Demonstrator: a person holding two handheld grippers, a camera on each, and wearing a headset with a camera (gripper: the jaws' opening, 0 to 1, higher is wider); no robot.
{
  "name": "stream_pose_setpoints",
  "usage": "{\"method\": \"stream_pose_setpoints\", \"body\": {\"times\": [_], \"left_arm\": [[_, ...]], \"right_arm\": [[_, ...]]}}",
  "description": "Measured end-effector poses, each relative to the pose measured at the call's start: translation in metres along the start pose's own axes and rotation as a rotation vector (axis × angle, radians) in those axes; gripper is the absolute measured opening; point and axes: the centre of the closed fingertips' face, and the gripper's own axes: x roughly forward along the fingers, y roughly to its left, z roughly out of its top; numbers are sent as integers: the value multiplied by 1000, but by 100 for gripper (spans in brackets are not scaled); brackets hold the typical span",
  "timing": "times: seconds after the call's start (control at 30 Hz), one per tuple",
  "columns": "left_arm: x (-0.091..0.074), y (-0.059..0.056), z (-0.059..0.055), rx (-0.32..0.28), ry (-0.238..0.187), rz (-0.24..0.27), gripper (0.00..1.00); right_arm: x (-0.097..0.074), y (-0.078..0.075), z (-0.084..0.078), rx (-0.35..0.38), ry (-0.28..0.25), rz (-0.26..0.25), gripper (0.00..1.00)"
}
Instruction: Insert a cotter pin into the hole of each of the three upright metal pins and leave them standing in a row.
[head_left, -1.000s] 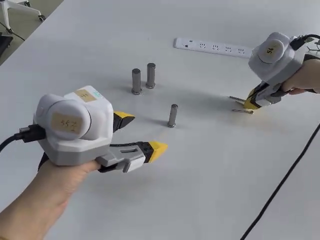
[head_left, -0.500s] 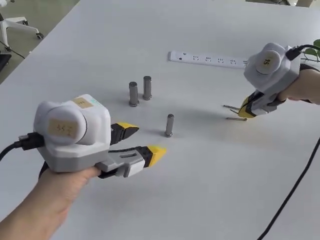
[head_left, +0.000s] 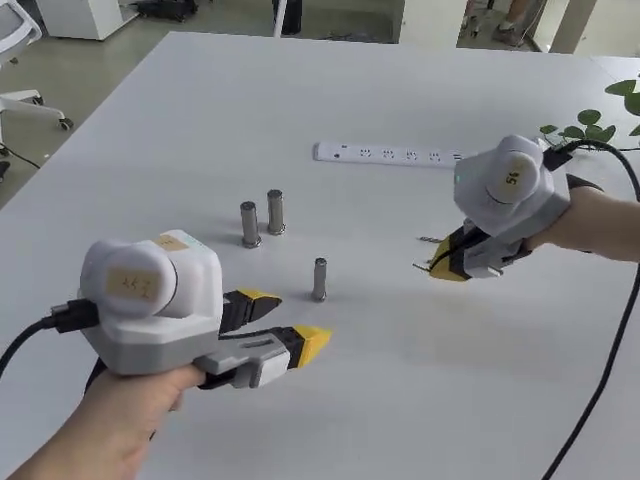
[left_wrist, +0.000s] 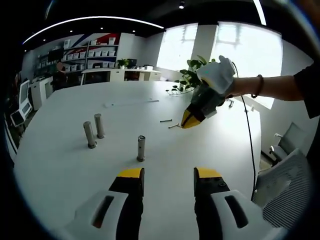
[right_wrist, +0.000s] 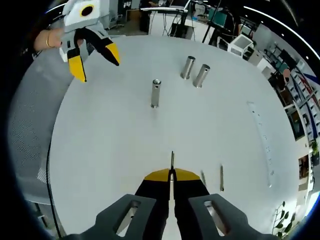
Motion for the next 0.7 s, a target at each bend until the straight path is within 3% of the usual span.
{"method": "stream_pose_setpoints", "body": {"times": [0.23,0.7], "left_arm": [[6,-7,0,-43,13,-27,34],[13,-15,5,-177,2,-57,25]], "right_arm": [[-6,31,21,-134,-28,20,0],[-12,58,63,-338,-95,23,0]]}}
